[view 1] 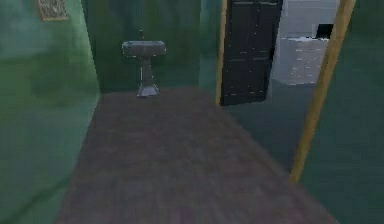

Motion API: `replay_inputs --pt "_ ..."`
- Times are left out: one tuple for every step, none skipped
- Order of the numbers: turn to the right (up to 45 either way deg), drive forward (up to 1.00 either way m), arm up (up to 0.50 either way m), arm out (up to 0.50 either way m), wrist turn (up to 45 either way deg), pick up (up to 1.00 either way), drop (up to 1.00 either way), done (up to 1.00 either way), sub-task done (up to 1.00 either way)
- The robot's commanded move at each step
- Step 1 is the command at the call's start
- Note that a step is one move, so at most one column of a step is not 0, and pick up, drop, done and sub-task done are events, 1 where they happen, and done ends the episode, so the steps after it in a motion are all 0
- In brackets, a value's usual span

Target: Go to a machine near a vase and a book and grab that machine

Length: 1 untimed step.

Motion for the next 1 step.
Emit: replay_inputs --pt "-12.0 0.0 0.0 0.0 0.0 0.0 0.0 0.0 0.0"
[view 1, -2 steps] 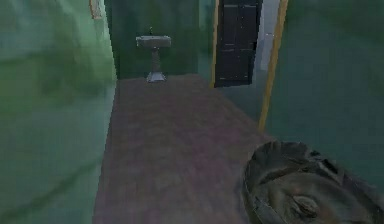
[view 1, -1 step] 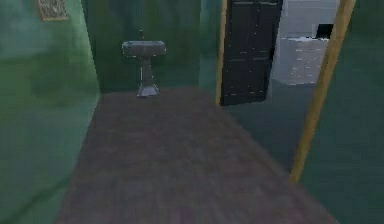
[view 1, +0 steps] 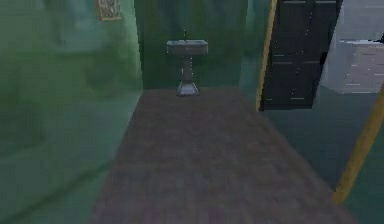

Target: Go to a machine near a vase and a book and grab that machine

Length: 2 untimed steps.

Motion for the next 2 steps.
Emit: replay_inputs --pt "0.0 0.1 0.0 0.0 0.0 0.0 0.0 0.0 0.0" --pt "27.0 0.0 0.0 0.0 0.0 0.0 0.0 0.0 0.0"
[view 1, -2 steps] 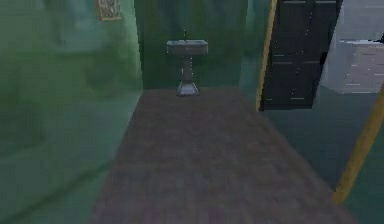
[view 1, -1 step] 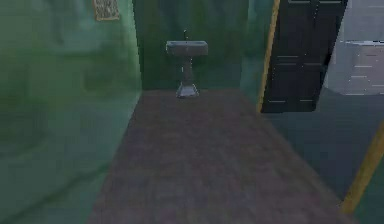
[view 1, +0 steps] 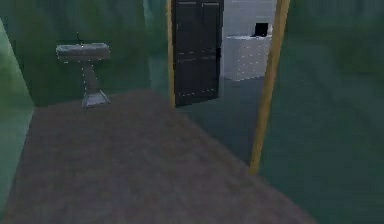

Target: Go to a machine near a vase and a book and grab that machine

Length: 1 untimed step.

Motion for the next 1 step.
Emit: replay_inputs --pt "0.0 1.0 0.0 0.0 0.0 0.0 0.0 0.0 0.0"
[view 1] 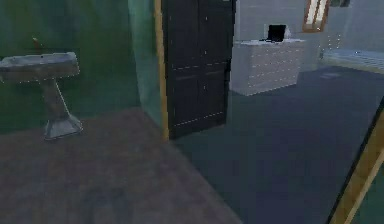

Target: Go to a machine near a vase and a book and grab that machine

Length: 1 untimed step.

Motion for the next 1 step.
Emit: replay_inputs --pt "0.0 1.0 0.0 0.0 0.0 0.0 0.0 0.0 0.0"
